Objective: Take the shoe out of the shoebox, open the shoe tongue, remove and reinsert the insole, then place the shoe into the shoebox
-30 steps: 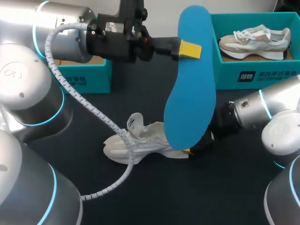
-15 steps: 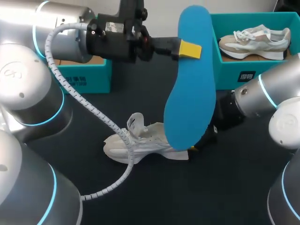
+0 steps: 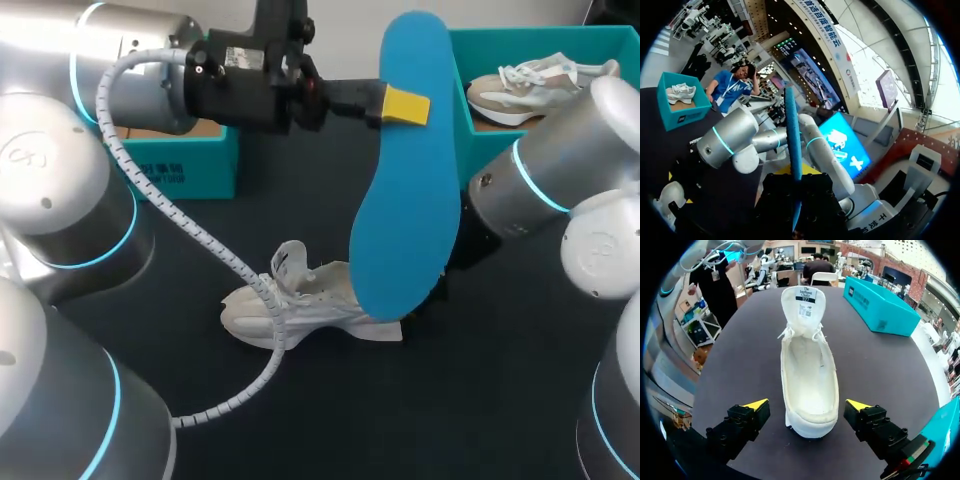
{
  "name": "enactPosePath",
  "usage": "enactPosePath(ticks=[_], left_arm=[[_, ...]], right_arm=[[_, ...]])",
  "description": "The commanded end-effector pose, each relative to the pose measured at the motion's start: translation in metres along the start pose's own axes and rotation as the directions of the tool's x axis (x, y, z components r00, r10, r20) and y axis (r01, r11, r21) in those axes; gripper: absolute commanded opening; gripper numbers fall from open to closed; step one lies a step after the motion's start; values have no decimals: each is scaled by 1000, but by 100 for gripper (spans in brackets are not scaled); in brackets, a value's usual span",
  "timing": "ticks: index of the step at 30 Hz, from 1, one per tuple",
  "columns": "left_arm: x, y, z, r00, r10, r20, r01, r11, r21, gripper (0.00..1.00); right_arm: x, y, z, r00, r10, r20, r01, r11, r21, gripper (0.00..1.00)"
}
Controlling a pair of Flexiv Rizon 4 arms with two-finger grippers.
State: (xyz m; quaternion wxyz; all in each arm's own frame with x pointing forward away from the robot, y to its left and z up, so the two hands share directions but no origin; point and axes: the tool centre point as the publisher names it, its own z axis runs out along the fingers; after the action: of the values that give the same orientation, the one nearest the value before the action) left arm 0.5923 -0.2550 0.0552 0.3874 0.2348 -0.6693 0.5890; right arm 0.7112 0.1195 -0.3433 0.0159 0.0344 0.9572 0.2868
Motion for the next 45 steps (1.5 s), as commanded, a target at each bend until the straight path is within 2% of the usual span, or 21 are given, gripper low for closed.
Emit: enactPosePath(ticks=[1,3,10,13,24,34,45], left_arm=[[0,2,0,1000,0,1,0,1000,3,0],[0,2,0,1000,0,1,0,1000,3,0],[0,2,0,1000,0,1,0,1000,3,0],[0,2,0,1000,0,1,0,1000,3,0],[0,2,0,1000,0,1,0,1000,3,0],[0,2,0,1000,0,1,0,1000,3,0],[0,2,0,1000,0,1,0,1000,3,0]], right_arm=[[0,3,2,1000,1,2,-1,994,106,100],[0,3,2,1000,1,2,-1,994,106,100],[-4,14,-10,999,18,27,-24,974,225,100],[-4,17,-13,1000,13,24,-19,968,249,100],[-5,21,-6,1000,-27,7,24,950,312,100],[-4,22,1,1000,-27,7,24,945,327,100],[-1,20,3,999,-14,33,4,957,291,100]])
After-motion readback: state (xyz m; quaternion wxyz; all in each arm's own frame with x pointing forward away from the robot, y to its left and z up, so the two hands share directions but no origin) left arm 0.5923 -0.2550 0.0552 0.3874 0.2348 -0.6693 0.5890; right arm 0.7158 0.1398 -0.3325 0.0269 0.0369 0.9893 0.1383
